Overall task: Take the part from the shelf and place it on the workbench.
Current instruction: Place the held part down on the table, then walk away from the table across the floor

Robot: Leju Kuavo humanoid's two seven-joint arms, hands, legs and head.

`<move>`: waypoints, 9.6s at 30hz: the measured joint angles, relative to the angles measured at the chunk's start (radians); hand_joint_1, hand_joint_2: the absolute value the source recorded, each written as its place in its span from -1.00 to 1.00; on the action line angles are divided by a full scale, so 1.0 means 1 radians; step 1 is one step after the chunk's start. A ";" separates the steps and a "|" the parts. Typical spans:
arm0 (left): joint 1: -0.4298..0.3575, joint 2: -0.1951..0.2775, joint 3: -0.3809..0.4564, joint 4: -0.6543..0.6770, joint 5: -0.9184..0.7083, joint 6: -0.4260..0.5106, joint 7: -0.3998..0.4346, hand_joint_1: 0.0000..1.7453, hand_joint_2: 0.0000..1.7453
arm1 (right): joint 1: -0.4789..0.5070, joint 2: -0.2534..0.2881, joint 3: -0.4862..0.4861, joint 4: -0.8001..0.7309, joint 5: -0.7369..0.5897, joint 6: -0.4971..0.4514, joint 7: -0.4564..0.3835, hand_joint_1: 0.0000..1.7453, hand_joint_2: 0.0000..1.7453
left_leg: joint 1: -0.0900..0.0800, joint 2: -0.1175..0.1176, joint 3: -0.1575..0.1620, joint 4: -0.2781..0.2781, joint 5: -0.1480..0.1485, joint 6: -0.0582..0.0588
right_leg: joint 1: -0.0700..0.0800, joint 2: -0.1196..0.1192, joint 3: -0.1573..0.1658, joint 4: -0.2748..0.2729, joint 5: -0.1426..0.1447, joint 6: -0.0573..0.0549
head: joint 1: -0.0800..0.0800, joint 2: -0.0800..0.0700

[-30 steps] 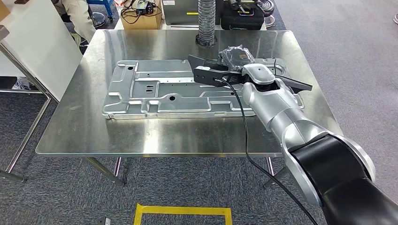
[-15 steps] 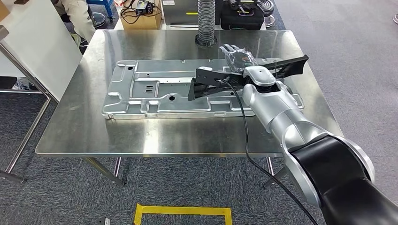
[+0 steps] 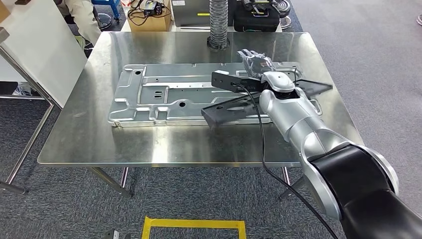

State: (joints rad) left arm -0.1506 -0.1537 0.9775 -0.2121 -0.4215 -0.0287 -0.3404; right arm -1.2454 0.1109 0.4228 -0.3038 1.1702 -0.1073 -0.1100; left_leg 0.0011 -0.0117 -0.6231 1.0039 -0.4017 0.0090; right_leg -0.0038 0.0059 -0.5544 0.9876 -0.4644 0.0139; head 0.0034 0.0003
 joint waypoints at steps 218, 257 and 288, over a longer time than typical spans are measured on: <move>-0.016 -0.013 -0.010 0.001 -0.047 0.110 0.202 -1.00 -1.00 | -0.026 0.082 -0.099 -0.086 0.141 -0.037 -0.092 -1.00 -1.00 | 0.012 0.012 -0.094 0.286 -0.084 -0.034 | 0.005 -0.017 -0.066 -0.009 0.066 -0.033 | -0.008 0.000; -0.008 -0.011 -0.025 0.001 -0.057 0.079 0.057 -1.00 -1.00 | 0.708 -0.064 -0.539 -0.002 -0.443 -0.017 -0.174 -1.00 -1.00 | 0.008 0.011 0.070 -0.012 -0.067 -0.013 | 0.008 -0.021 -0.039 0.002 0.037 -0.022 | 0.001 0.000; 0.030 -0.011 -0.025 0.001 -0.090 0.105 0.106 -1.00 -0.50 | 1.152 0.004 -1.102 0.092 -0.861 0.146 -0.013 -1.00 0.50 | 0.003 0.014 0.064 -0.011 -0.061 -0.005 | 0.003 -0.019 -0.044 -0.002 0.047 0.001 | 0.000 0.000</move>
State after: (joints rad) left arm -0.1204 -0.1646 0.9523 -0.2113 -0.5116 0.0758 -0.2347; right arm -0.0933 0.1146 -0.6795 -0.2119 0.3095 0.0384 -0.1233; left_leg 0.0037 0.0021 -0.5589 0.9933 -0.4626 0.0042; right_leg -0.0004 -0.0132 -0.5986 0.9856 -0.4178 0.0152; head 0.0038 0.0003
